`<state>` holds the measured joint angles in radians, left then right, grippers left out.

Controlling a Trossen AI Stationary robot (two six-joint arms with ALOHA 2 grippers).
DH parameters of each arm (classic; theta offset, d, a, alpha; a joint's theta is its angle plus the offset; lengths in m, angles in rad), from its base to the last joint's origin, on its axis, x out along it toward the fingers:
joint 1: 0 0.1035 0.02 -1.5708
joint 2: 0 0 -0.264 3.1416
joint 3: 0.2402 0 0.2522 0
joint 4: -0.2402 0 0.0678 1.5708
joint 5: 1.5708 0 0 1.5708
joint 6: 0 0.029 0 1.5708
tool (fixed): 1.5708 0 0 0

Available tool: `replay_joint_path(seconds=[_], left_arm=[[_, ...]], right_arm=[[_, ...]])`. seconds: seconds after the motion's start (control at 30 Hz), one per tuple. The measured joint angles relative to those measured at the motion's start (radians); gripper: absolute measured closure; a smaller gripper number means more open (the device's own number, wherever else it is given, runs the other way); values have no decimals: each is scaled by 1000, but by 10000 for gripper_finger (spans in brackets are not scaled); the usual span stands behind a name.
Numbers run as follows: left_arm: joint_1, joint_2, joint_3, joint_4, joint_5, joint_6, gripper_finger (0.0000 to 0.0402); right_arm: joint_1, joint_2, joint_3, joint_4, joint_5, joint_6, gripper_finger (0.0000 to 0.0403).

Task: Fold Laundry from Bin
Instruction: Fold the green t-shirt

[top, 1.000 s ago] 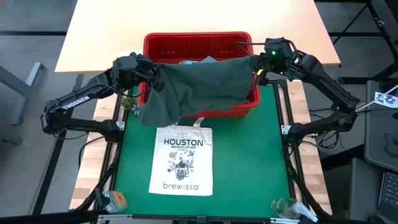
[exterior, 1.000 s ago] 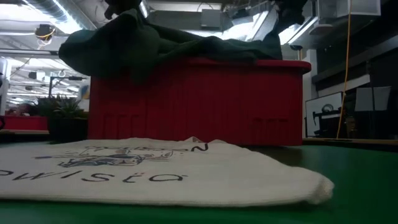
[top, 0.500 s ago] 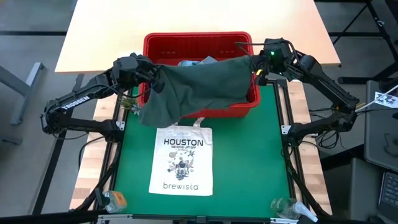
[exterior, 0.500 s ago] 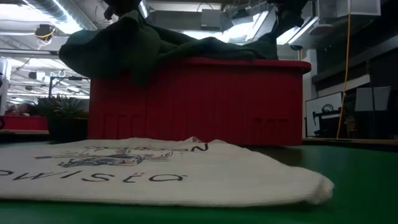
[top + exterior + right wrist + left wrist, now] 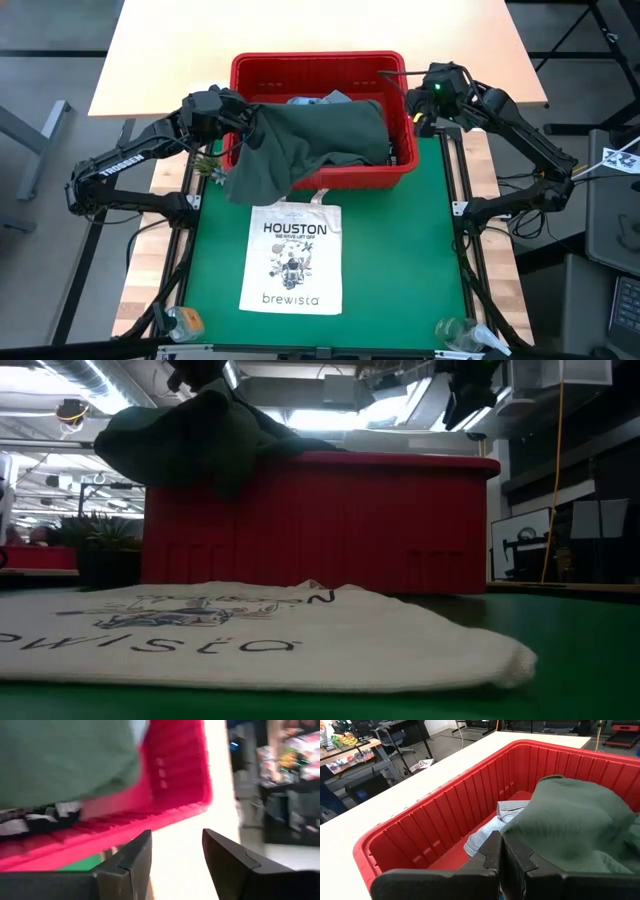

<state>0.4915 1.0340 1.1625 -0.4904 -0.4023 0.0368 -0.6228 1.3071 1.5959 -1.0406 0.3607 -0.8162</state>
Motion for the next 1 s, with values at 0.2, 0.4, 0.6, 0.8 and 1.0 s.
replay_joint_path(seconds=[0.2,0.4,0.6,0.8,1.0], left_arm=[[0,0,0,0,0,0,401],[0,0,0,0,0,0,401],[0,0,0,-7,0,-1,401],[-1,0,0,-24,0,-1,401],[-1,0,0,-38,0,-2,401]], right_arm=[[1,7,0,-73,-340,0,228],[0,74,0,-71,-510,8,228],[2,183,0,-73,-666,8,228],[13,286,0,-93,-751,7,228],[63,351,-1,-93,-749,-4,228]])
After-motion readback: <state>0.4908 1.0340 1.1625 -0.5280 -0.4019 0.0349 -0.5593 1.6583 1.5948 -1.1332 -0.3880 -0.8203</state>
